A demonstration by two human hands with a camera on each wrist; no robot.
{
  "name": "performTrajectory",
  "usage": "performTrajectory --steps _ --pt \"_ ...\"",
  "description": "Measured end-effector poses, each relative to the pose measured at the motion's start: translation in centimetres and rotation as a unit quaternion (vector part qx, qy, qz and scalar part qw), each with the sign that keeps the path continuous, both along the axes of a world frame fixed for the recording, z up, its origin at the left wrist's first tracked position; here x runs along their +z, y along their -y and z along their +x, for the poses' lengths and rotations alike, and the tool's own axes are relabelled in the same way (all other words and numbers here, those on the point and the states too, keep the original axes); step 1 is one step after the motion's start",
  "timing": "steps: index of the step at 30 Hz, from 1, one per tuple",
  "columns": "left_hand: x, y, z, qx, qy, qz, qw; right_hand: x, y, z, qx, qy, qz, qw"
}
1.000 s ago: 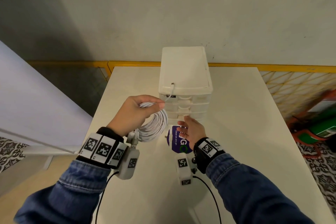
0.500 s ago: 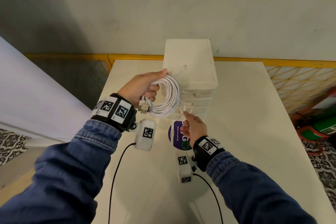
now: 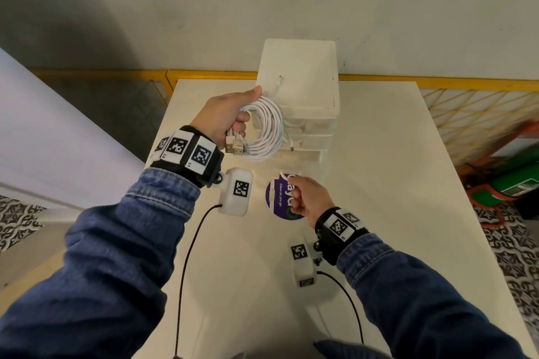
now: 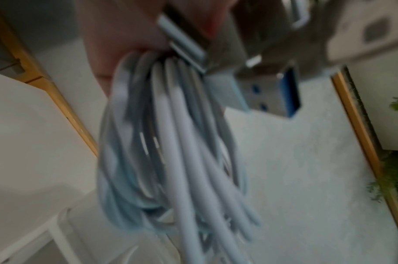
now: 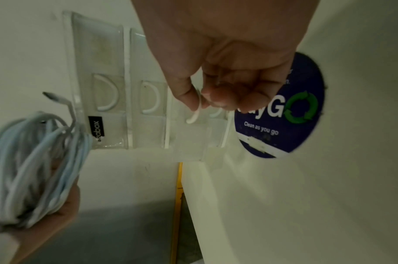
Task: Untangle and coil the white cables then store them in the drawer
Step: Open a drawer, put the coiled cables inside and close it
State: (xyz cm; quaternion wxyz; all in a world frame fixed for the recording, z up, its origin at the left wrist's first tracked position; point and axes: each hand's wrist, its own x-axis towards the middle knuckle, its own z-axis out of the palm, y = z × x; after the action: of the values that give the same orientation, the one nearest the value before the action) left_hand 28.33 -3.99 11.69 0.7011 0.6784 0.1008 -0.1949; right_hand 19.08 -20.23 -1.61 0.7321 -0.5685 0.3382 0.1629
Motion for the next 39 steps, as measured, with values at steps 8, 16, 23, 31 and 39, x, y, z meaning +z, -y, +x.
performTrajectory --steps 8,16,23,31,39 --pt "0.0 1.2 -1.7 0.026 0.017 0.033 0.999 0.5 0.3 -3.3 -0.013 -0.024 0.005 1.000" --pt "0.1 1.6 -2.5 0.042 0.040 0.071 0.996 0.3 -0.1 -5.6 0.001 -0.046 0.001 0.999" --pt "0.4 1.5 -3.0 0.034 0.054 0.065 0.996 0.1 -0.4 -7.2 -0.001 -0.039 0.007 0.999" --pt "1.9 1.2 -6.5 -0.115 0.154 0.080 0.978 1.7 1.4 -8.3 0.166 -0.014 -0.161 0.973" --pt "1.3 1.0 -8.4 -0.250 0.116 0.114 0.954 9.0 5.6 -5.4 0.068 0.330 -0.419 0.843"
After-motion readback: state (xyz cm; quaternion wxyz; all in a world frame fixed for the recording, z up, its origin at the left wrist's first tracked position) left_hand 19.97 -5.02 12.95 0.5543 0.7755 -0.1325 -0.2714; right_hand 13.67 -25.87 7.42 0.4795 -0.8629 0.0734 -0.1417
